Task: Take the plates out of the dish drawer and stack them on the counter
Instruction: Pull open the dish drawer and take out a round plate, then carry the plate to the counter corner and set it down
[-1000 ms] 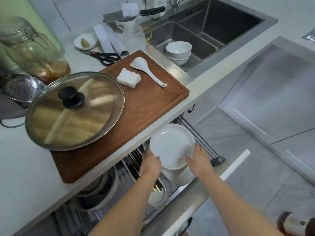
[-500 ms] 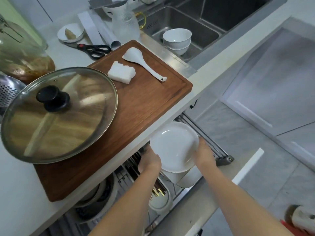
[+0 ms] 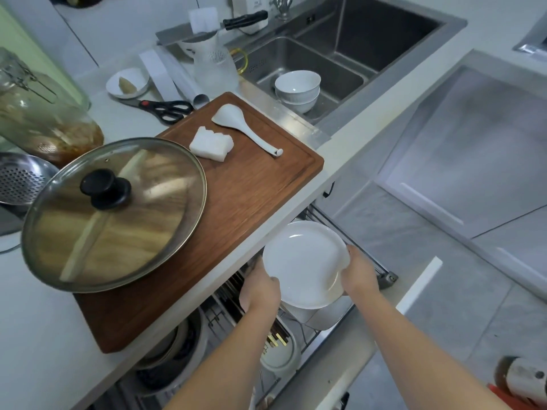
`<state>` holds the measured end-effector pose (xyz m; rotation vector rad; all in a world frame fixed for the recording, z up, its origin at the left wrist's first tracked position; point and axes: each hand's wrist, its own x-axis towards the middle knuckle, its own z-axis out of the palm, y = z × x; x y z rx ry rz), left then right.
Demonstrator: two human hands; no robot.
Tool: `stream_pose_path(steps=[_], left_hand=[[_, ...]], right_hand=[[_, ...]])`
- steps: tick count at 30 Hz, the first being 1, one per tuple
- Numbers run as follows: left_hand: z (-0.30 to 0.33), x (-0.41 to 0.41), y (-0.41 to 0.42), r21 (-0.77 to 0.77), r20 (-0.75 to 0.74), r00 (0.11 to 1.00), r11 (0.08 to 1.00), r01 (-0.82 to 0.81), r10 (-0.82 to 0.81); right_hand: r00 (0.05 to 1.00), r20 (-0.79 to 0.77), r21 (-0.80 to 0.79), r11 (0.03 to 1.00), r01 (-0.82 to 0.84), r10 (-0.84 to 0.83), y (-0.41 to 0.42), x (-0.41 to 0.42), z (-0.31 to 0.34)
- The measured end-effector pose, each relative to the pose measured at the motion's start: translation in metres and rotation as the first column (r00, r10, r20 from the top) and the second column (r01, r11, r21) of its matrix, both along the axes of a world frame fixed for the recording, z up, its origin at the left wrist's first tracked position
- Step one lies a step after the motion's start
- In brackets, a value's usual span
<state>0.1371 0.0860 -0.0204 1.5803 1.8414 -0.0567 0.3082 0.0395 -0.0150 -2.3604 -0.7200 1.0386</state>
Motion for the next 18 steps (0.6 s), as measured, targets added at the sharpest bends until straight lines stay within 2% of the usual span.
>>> stream_pose_path(steps=[6,12,18], left_hand=[[0.024,0.009,-0.022,-0.016,0.087,0.996,1.000,-0.002,0.004],[0.056,0.021,-0.043,0.006,0.249,0.968,1.000,0.011,-0.012],[0.107,0.039,-0.050,0.059,0.376,0.922,0.995,0.080,-0.096]], right_hand=[[0.998,0.037,-0.006,0.999,-0.043,0.044,-0.019,0.015,0.030],[0.994,0.085,0.008,0.998,-0.069,0.068,-0.039,0.038,0.066],[0.996,0.074,0.072,0.996,0.053,-0.058,-0.065,0.056,0.110]])
